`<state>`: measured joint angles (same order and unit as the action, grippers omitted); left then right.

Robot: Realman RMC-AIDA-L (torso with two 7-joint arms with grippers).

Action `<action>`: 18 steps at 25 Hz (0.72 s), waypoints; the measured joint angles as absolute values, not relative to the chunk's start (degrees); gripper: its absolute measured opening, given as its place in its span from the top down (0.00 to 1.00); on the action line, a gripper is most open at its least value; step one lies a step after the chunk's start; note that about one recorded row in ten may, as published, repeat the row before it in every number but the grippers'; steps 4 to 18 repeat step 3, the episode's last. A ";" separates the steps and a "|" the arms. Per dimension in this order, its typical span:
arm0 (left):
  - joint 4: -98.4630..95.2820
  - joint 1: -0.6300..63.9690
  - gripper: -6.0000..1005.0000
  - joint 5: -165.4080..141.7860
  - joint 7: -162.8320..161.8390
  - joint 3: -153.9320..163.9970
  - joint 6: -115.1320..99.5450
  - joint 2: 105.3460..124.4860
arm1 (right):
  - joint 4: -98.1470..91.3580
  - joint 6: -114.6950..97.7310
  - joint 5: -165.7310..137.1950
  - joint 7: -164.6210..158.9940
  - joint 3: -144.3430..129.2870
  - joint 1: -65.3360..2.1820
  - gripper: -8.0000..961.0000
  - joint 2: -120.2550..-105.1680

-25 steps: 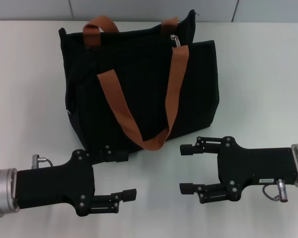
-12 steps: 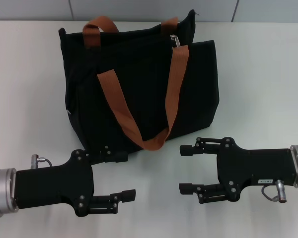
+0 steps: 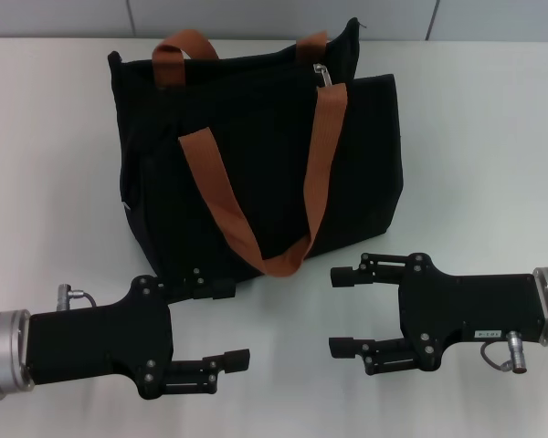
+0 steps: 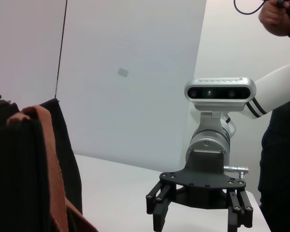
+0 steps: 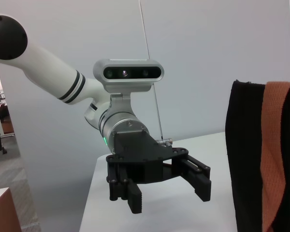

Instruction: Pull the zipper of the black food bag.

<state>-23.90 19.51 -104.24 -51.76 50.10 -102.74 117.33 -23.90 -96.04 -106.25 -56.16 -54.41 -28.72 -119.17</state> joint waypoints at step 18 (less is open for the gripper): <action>-23.90 19.52 0.20 -104.24 -51.76 50.10 -102.74 117.33 | -23.90 -96.04 -106.25 -56.16 -54.40 -28.67 0.18 -119.18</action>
